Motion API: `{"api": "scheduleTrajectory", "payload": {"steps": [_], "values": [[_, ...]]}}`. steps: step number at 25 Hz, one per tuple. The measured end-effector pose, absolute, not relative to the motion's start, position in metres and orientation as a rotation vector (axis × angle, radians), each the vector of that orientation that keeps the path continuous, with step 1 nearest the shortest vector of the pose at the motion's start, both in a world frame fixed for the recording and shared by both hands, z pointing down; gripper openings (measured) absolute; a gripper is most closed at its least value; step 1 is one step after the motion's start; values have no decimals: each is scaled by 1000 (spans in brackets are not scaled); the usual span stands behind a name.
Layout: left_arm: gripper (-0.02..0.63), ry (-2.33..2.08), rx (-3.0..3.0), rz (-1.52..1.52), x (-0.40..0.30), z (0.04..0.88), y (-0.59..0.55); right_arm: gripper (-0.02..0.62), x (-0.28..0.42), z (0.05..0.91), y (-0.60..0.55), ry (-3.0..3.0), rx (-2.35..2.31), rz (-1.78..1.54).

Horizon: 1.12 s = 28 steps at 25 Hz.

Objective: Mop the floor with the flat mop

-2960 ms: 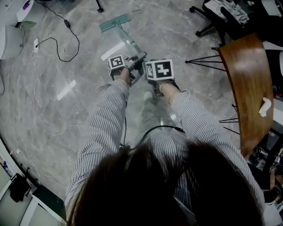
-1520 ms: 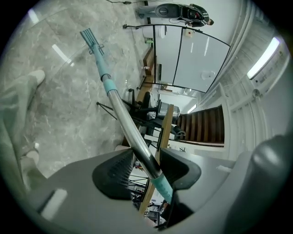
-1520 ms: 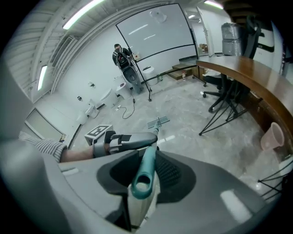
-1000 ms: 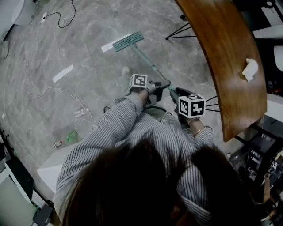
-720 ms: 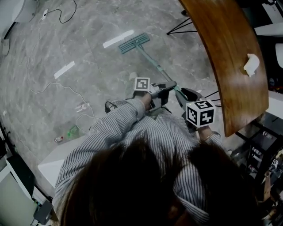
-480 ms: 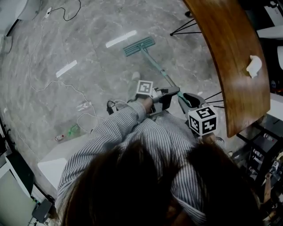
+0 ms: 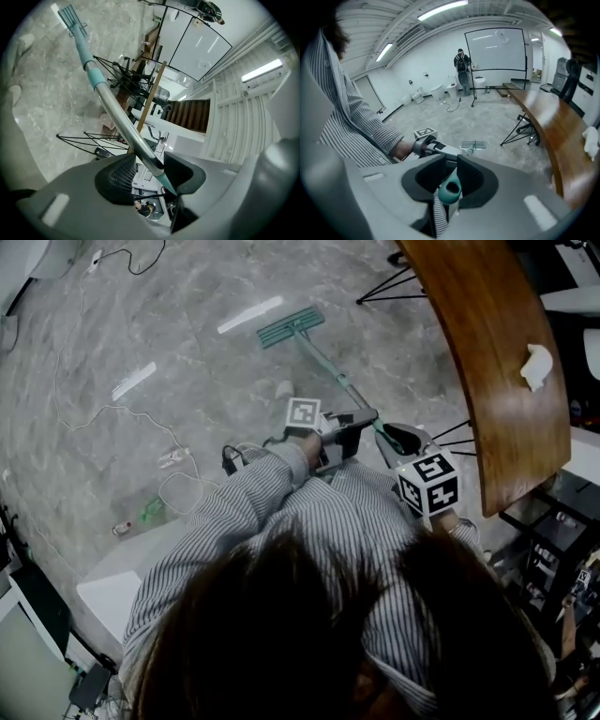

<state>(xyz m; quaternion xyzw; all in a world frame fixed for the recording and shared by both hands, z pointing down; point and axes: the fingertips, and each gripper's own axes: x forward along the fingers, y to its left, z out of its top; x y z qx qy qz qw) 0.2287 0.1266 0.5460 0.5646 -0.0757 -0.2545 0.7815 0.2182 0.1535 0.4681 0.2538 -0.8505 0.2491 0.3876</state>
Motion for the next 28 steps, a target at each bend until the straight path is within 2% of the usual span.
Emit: {"api": "scheduleTrajectory", "payload": {"steps": [7, 10, 12, 19, 28], "values": [[190, -161, 1220, -600, 225, 539, 114, 150, 233, 456, 155, -2104, 699, 499], [190, -160, 1218, -624, 220, 538, 106, 150, 239, 464, 150, -2076, 731, 474], [189, -159, 1220, -622, 221, 540, 105, 118, 238, 468, 146, -2083, 758, 504], [189, -169, 1218, -614, 219, 548, 102, 114, 236, 479, 144, -2044, 720, 489], [183, -394, 1139, -719, 138, 588, 33, 118, 160, 511, 83, -2070, 694, 468]]}}
